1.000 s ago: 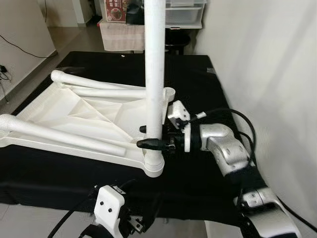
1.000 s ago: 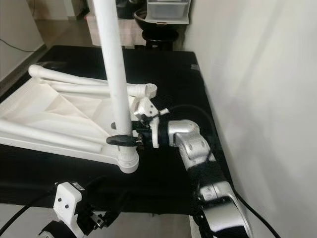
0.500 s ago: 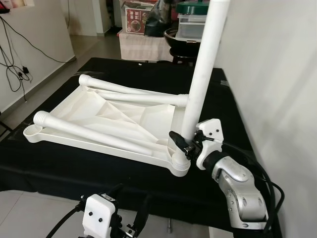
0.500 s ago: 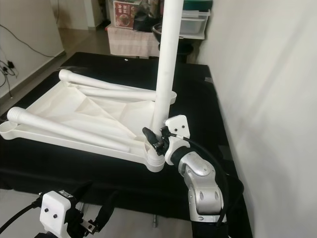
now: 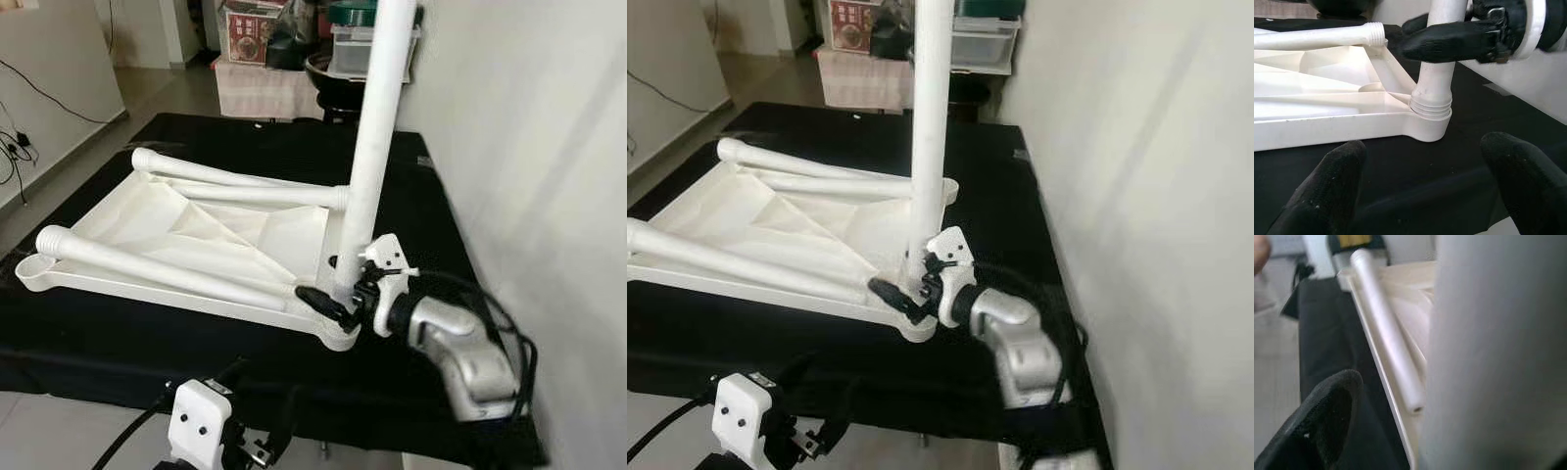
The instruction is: Building children table
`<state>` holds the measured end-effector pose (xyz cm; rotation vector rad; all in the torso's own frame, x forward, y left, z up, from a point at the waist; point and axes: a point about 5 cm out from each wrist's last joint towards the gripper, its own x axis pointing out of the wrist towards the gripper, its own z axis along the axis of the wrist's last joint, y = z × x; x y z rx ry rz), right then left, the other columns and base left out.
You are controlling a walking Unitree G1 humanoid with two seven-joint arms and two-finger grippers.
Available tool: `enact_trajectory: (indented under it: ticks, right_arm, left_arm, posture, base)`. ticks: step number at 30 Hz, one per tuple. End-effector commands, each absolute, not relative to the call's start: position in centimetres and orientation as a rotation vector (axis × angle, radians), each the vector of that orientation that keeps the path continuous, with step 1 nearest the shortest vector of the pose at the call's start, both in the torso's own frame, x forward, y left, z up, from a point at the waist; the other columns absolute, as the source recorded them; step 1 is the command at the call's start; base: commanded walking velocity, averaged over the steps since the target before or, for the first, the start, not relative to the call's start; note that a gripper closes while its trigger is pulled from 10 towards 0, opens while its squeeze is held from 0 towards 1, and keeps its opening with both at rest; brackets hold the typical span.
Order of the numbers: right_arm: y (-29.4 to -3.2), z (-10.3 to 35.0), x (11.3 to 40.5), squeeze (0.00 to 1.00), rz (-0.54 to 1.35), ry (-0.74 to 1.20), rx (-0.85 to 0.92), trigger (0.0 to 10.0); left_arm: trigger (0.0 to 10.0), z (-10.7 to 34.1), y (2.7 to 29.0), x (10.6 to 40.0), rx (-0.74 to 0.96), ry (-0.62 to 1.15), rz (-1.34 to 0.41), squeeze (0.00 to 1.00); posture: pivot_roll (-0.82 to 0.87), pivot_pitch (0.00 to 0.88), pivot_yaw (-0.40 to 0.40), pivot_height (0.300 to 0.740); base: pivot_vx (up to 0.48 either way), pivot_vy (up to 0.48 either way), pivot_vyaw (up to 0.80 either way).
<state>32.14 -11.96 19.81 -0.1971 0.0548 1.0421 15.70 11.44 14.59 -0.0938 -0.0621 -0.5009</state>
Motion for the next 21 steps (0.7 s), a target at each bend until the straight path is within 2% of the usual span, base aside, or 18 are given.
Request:
enact_trajectory:
  ticks: [1,8,14,16,17,18,19,21]
  right_arm:
    - [-11.2,19.5,32.0,0.0,1.123,0.055,-0.214,10.0]
    - [-11.9,19.1,32.7,0.0,1.315,0.145,-0.21,10.0]
    - [-12.2,18.3,32.5,0.0,1.365,0.201,-0.189,10.0]
    - [-12.6,17.7,32.2,0.0,1.396,0.233,-0.195,9.7]
    - [-12.8,17.0,32.0,0.0,1.405,0.254,-0.175,4.8]
    - [-13.0,16.6,31.9,0.0,1.406,0.265,-0.16,4.8]
    - [-13.1,16.2,31.8,0.0,1.394,0.264,-0.145,0.0]
    - [-13.2,16.0,31.8,0.0,1.374,0.255,-0.125,0.0]
  left_arm:
    - [10.0,14.3,11.2,15.5,-0.106,-0.048,-0.514,0.0]
    - [10.0,14.4,11.0,15.0,-0.109,-0.045,-0.532,0.0]
    - [10.0,14.5,10.9,14.9,-0.09,-0.044,-0.538,0.0]
    - [10.0,14.5,10.8,14.9,-0.08,-0.046,-0.541,0.0]
    - [10.0,14.5,10.8,14.8,-0.066,-0.049,-0.543,0.0]
    - [10.0,14.5,10.8,14.8,-0.056,-0.051,-0.544,0.0]
    - [10.0,14.5,10.7,14.8,-0.048,-0.055,-0.546,0.0]
    - [10.0,14.5,10.8,14.9,-0.043,-0.056,-0.548,0.0]
  posture:
    - [0.04,0.116,-0.075,0.74]
    - [0.06,0.134,-0.076,0.74]
    - [0.06,0.14,-0.073,0.74]
    - [0.07,0.14,-0.077,0.74]
    - [0.06,0.139,-0.075,0.74]
    - [0.06,0.139,-0.075,0.74]
    - [0.06,0.136,-0.073,0.74]
    - [0.05,0.131,-0.07,0.74]
  base:
    - [0.0,0.0,0.0]
    - [0.0,0.0,0.0]
    - [0.0,0.0,0.0]
    - [0.0,0.0,0.0]
    - [0.0,0.0,0.0]
    - [0.0,0.0,0.0]
    - [0.0,0.0,0.0]
    - [0.0,0.0,0.0]
